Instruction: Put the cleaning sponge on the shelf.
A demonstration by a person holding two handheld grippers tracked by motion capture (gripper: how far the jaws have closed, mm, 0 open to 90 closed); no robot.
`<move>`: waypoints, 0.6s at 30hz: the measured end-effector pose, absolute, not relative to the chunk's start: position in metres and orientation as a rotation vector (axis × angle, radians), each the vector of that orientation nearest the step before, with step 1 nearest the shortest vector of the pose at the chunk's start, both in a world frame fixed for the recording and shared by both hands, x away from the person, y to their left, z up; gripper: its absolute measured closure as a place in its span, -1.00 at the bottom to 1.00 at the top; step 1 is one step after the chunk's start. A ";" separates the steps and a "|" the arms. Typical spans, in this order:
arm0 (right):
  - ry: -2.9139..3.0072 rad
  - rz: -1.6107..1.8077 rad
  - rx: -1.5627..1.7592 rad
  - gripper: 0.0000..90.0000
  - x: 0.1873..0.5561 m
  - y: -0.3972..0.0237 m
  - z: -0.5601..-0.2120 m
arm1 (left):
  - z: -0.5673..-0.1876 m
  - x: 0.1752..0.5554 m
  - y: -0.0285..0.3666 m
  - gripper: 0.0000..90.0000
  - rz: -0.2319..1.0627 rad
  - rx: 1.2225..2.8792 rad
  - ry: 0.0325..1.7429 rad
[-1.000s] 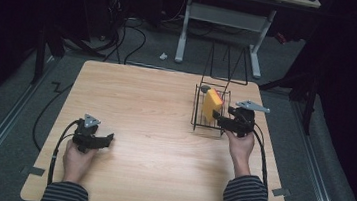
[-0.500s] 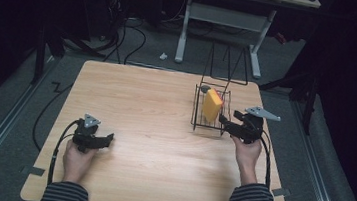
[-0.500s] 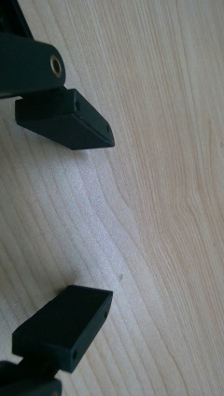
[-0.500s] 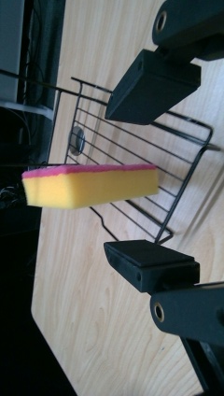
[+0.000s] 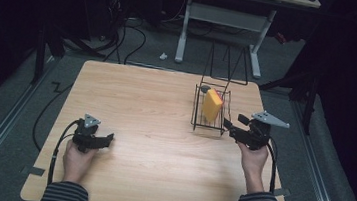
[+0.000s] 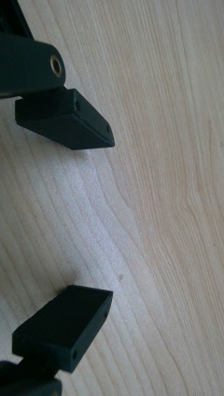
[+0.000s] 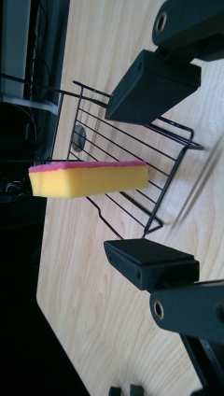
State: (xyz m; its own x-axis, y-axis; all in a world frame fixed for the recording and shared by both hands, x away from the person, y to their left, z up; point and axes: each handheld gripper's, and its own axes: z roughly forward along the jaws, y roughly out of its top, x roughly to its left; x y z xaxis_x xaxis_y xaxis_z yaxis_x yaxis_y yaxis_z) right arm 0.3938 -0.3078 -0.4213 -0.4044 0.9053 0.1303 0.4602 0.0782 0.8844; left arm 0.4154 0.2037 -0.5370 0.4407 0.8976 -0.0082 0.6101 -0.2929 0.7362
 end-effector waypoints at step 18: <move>1.850 1.344 1.356 -0.27 0.364 -0.321 -0.428 | -0.537 0.415 0.204 -0.50 0.545 2.017 1.262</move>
